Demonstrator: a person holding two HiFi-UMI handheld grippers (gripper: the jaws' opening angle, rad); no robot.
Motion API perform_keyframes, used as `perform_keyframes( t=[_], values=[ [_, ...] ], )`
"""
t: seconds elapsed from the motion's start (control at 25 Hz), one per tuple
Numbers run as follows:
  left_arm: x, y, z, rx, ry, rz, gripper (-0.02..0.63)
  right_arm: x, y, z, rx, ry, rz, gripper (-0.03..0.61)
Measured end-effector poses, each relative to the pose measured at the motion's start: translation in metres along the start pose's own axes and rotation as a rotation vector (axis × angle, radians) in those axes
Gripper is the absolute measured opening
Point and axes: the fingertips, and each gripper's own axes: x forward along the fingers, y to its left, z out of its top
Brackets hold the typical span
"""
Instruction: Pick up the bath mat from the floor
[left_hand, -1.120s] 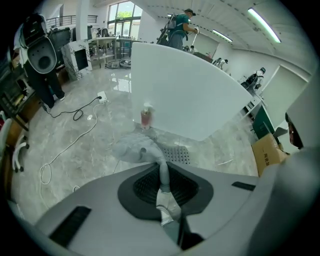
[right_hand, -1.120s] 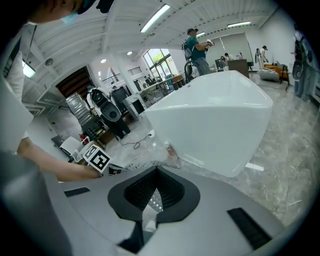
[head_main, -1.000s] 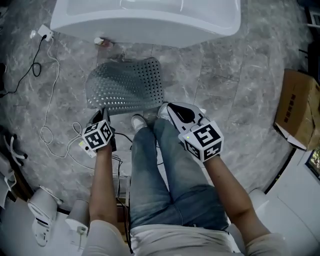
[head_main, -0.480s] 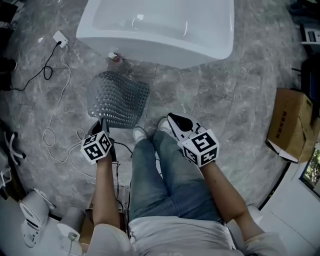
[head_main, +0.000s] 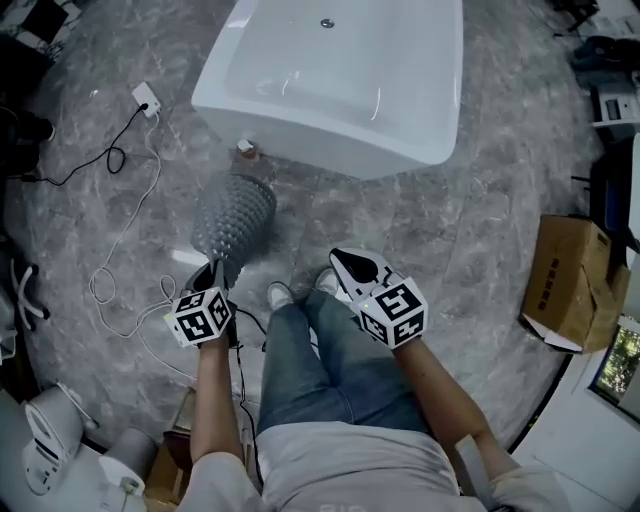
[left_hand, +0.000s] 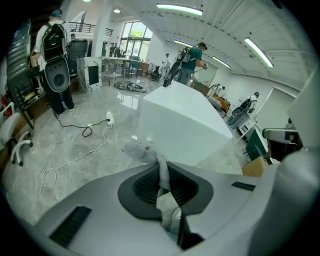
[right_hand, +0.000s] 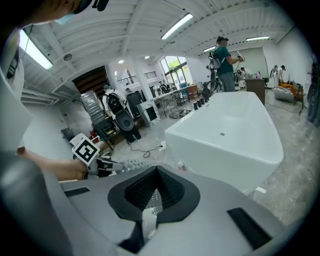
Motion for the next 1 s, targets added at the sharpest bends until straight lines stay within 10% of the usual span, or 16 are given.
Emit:
perform_keyframes(
  t=[1.0],
  values=[
    [-0.171,-0.007,0.175,0.062,-0.206,-0.067,0.040,-0.040,0.091,0.163,-0.064,-0.165,0.036,0.026]
  ],
)
